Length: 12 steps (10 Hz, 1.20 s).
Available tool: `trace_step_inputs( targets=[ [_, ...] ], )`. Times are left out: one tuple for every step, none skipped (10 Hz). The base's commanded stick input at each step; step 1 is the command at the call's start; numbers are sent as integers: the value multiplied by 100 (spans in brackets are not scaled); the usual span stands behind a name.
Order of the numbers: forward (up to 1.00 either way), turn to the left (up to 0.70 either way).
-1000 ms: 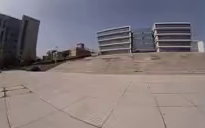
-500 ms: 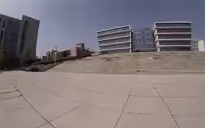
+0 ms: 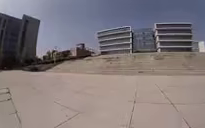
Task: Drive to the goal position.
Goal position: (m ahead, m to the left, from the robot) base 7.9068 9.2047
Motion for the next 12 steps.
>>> trace_step_inputs(
  targets=[
    [70,0],
    [70,0],
    [70,0],
    [70,0],
    [70,0],
    [70,0],
    [70,0],
    [70,0],
    [70,0],
    [70,0],
    [70,0],
    [70,0]
  ],
)
